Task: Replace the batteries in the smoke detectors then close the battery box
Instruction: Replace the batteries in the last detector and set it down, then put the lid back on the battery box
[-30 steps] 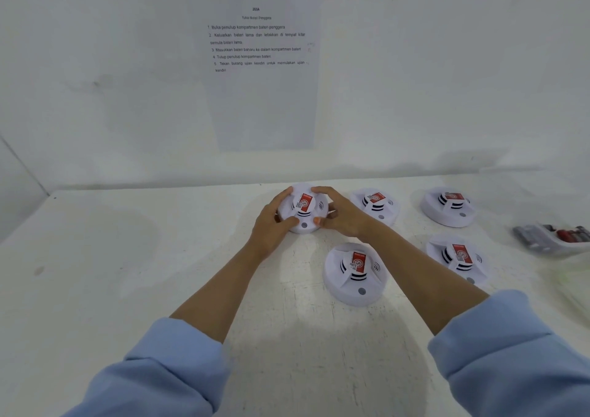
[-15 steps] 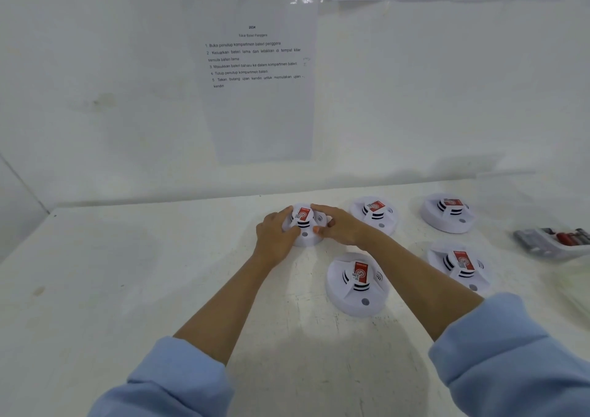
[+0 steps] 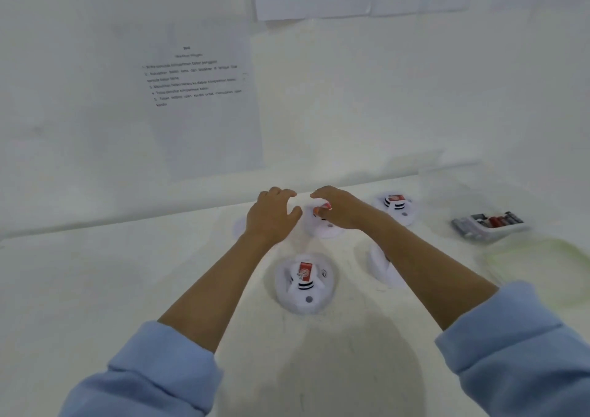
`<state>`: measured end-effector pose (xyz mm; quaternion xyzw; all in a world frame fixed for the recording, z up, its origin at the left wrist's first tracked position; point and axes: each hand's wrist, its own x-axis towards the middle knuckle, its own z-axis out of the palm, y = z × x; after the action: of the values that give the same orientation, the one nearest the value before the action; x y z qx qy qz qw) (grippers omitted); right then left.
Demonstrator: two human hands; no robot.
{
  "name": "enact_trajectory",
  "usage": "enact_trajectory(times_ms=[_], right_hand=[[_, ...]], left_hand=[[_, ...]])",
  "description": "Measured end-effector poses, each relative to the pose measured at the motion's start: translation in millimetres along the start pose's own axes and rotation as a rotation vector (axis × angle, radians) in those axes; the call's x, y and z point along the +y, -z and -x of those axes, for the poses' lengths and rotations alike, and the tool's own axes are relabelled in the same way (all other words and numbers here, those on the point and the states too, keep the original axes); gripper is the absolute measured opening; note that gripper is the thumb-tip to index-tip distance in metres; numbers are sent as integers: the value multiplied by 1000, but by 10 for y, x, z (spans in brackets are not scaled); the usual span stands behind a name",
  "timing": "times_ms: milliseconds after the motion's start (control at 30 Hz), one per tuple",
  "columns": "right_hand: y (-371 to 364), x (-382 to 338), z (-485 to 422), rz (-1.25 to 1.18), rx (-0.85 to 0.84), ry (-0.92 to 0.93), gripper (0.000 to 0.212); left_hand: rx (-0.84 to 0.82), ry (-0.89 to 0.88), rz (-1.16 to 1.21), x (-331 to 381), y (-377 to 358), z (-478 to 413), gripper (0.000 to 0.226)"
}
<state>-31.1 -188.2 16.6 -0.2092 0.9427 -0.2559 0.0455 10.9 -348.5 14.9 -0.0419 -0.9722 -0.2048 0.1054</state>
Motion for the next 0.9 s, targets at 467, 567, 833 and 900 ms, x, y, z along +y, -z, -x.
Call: enact_trajectory(times_ms=[467,567,833,900], right_hand=[[1106,1330,717,85,-72,40,45],[1207,1538,869,73,-60,48,45],[1385,2211,1475,-13,4,39,38],[1477,2436,1624,-53,30,54,36]], left_hand=[[-1,89,35,1607,-666,-40,43],[-13,58,33,1877,-766,-33,43],[-41,13,69,2555,-1177,122,40],[-55,1,84,2700,-1295,180,39]])
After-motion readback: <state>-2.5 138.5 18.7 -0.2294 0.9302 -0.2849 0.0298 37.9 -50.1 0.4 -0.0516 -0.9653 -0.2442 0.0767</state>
